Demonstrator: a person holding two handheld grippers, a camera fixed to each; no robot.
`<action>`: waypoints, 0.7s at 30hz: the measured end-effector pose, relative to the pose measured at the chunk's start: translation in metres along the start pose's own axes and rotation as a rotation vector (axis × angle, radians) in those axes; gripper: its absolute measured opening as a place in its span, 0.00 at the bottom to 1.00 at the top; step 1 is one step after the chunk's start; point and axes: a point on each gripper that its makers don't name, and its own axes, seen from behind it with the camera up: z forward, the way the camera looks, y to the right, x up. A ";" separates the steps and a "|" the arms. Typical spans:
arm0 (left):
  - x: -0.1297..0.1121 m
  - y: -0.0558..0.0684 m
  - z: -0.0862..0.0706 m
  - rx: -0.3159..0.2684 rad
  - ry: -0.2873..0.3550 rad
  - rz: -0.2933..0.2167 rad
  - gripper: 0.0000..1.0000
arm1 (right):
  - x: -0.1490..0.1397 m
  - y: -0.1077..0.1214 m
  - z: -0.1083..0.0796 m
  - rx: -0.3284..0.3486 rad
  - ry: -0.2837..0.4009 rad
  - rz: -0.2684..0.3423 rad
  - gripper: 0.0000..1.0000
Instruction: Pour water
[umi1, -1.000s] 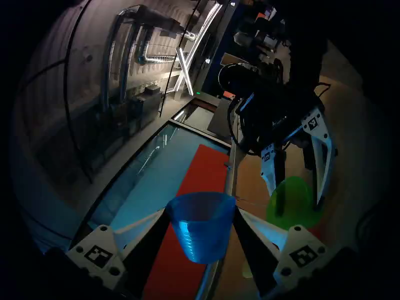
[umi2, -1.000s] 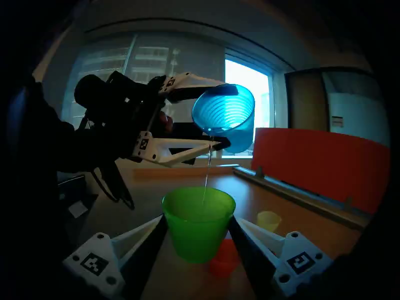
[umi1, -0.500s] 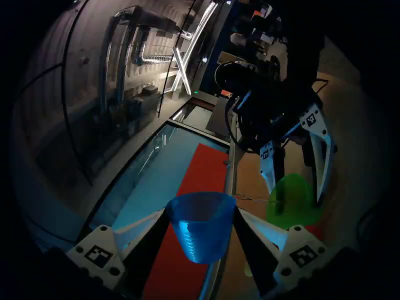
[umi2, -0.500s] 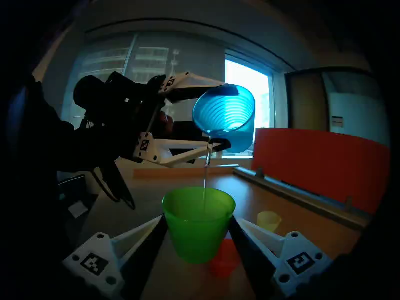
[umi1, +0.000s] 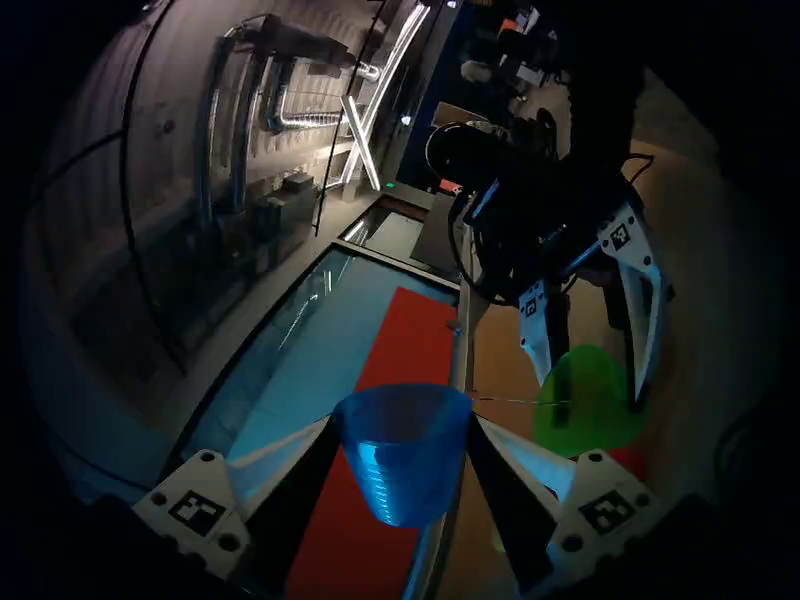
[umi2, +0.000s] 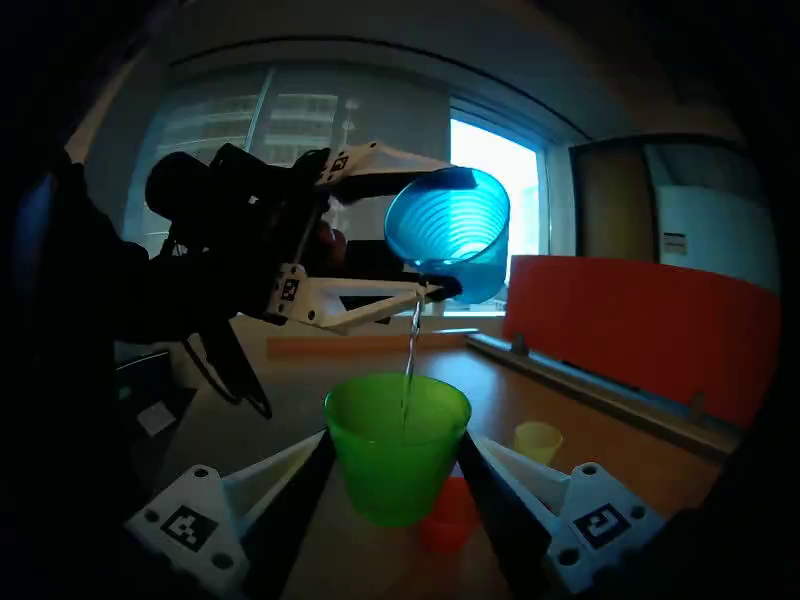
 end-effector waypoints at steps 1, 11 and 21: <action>0.000 0.001 0.000 -0.002 0.000 0.002 0.87 | 0.000 0.000 0.000 0.000 0.000 0.000 0.87; 0.001 0.002 0.001 -0.009 -0.001 0.018 0.87 | -0.001 0.000 -0.001 0.002 -0.001 0.001 0.87; 0.003 0.003 0.002 -0.019 0.001 0.039 0.87 | -0.001 -0.001 -0.002 0.001 -0.001 0.001 0.87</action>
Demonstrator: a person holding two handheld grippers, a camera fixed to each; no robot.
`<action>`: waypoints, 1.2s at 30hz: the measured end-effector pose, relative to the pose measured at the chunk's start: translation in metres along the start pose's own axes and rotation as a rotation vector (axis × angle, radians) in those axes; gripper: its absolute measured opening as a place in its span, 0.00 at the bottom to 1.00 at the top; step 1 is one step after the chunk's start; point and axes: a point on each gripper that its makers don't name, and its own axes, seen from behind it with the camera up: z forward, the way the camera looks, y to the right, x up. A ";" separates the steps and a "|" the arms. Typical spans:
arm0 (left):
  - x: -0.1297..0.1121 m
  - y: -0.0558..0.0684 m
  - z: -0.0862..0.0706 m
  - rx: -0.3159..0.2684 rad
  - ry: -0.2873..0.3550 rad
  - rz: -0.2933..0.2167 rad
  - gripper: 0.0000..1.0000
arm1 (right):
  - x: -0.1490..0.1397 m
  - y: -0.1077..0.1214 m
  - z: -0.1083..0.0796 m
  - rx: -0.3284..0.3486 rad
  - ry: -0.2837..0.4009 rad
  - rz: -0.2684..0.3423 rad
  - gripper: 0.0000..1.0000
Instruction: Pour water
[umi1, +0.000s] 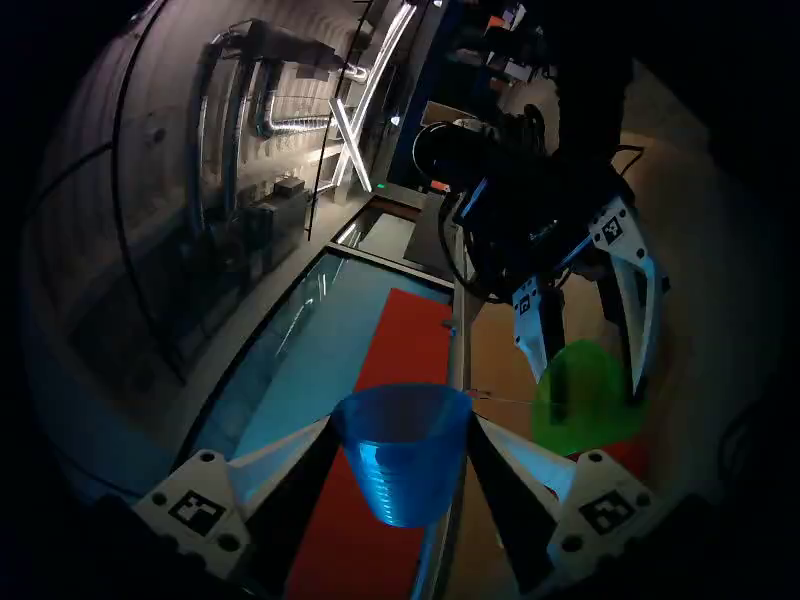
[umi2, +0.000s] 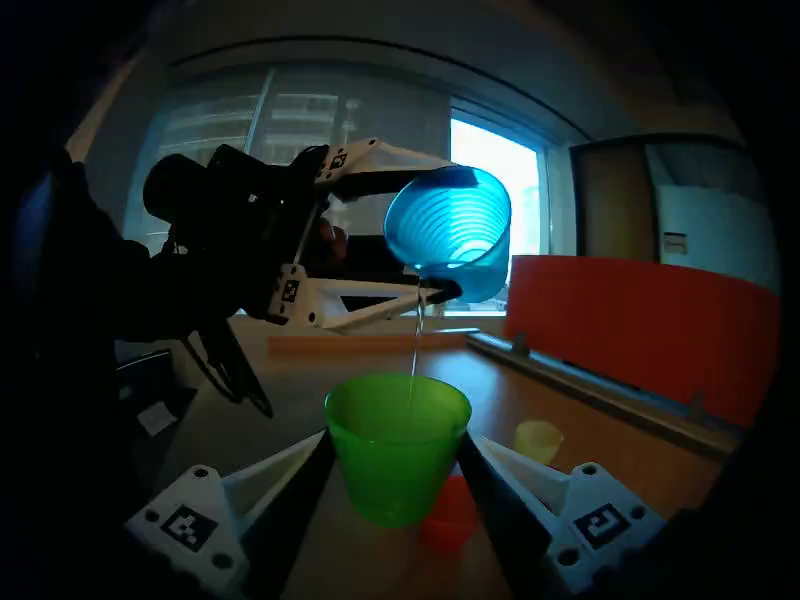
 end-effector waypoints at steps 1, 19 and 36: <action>0.000 0.000 0.000 -0.001 -0.001 0.002 0.87 | 0.000 0.000 0.000 0.000 0.000 0.000 0.87; 0.002 -0.003 -0.001 -0.004 0.002 0.028 0.87 | -0.002 0.001 -0.001 0.001 -0.002 0.002 0.87; 0.006 -0.004 0.000 -0.006 0.012 0.054 0.87 | -0.003 0.000 -0.001 0.002 -0.004 0.004 0.87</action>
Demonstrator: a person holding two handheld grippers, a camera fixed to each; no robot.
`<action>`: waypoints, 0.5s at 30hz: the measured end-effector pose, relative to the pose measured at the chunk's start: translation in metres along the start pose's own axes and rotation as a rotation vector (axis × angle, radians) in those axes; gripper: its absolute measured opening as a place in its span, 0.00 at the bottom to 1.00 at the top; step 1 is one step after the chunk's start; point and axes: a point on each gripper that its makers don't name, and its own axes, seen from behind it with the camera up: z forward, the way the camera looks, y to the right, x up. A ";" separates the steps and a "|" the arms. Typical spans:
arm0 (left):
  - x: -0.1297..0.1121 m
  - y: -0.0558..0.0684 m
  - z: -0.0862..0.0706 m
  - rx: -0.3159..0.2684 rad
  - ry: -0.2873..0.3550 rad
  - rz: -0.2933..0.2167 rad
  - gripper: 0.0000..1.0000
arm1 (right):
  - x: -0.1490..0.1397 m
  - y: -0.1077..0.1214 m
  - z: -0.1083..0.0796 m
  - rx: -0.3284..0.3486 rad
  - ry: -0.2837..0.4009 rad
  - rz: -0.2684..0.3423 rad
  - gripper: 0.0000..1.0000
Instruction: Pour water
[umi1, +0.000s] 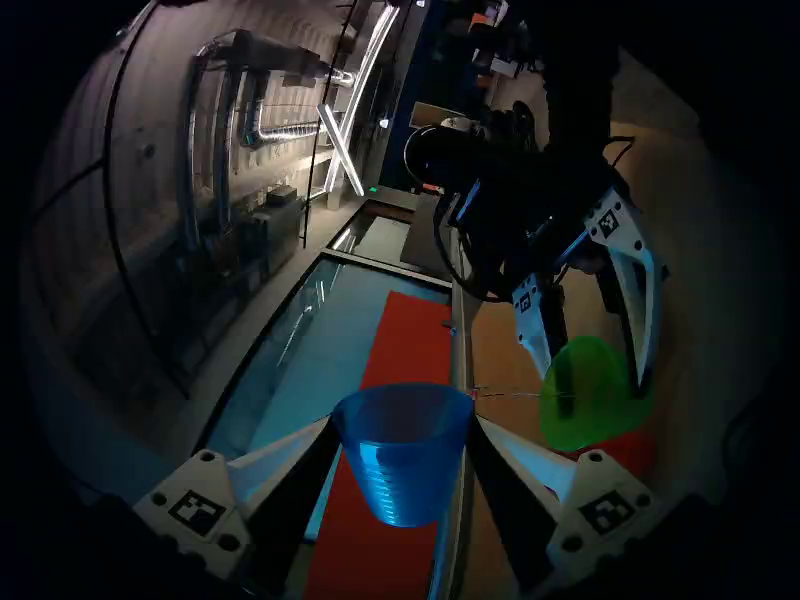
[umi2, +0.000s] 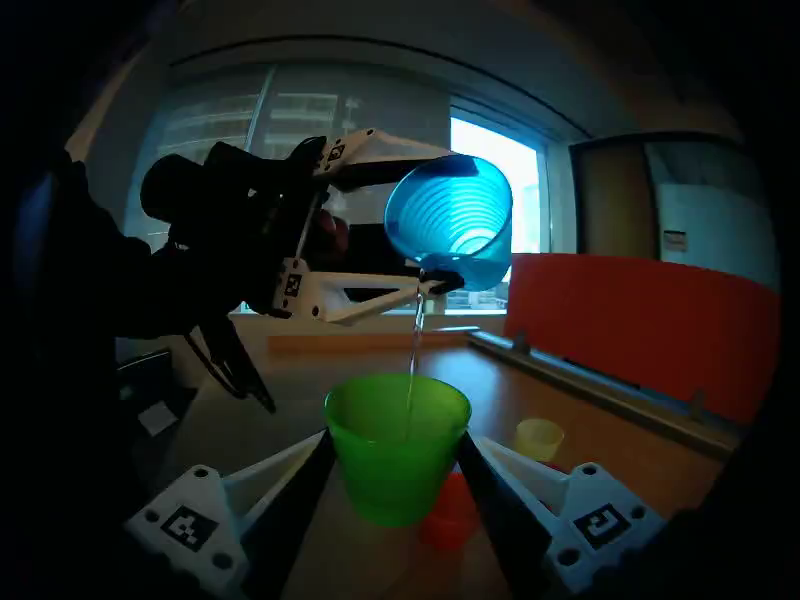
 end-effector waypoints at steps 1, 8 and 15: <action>0.001 0.000 0.000 -0.001 0.002 -0.001 0.87 | 0.000 0.000 0.000 0.000 0.000 0.000 0.87; 0.003 0.001 0.000 -0.005 0.007 0.003 0.87 | -0.001 0.000 -0.001 0.000 -0.002 -0.002 0.87; 0.002 0.001 0.001 -0.009 0.006 0.018 0.87 | -0.001 0.000 -0.001 0.000 -0.001 -0.002 0.87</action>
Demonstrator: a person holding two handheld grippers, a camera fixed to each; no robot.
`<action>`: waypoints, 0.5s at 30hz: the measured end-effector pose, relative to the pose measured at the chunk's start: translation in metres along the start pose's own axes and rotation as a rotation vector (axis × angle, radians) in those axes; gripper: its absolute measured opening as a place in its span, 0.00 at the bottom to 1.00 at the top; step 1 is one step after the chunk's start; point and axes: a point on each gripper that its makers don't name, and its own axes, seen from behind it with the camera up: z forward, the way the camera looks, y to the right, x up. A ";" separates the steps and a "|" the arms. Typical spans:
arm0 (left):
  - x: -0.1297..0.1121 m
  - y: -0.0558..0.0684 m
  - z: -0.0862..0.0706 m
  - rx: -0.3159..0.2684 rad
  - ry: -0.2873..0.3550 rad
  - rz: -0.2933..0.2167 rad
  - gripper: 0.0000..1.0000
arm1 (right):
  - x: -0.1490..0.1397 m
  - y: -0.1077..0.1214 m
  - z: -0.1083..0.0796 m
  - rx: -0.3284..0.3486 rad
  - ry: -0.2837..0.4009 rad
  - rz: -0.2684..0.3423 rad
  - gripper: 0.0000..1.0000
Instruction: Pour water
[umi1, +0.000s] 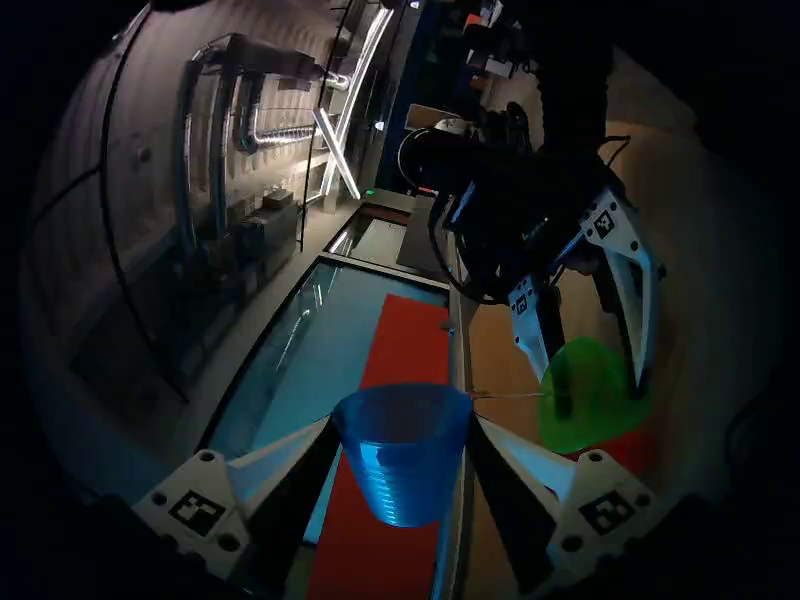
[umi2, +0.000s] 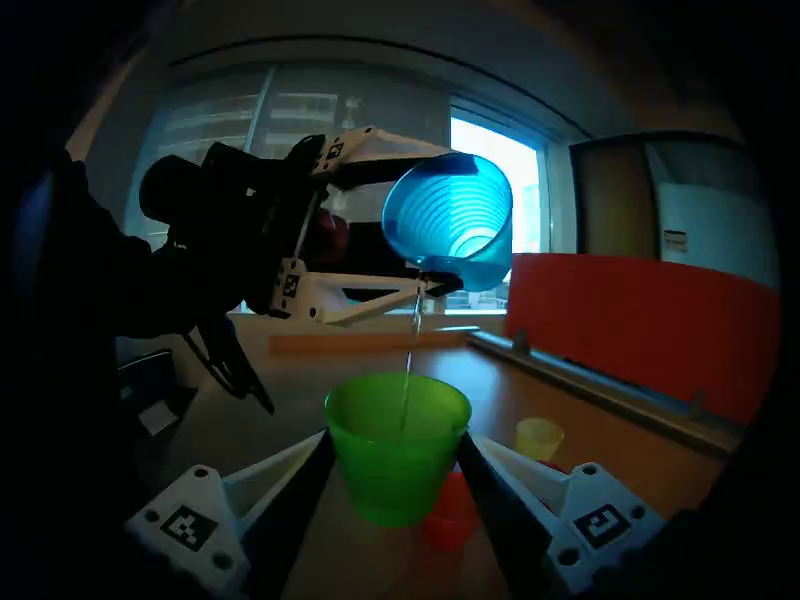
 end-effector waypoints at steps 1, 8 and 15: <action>0.000 0.000 0.000 0.001 0.000 0.000 0.87 | 0.000 0.000 0.000 0.000 0.000 0.000 0.87; -0.001 0.000 0.001 0.004 0.000 0.001 0.87 | -0.001 0.000 -0.001 0.001 0.002 0.001 0.87; 0.000 0.000 0.003 0.000 0.001 0.019 0.87 | -0.001 0.000 -0.002 0.000 0.000 0.000 0.87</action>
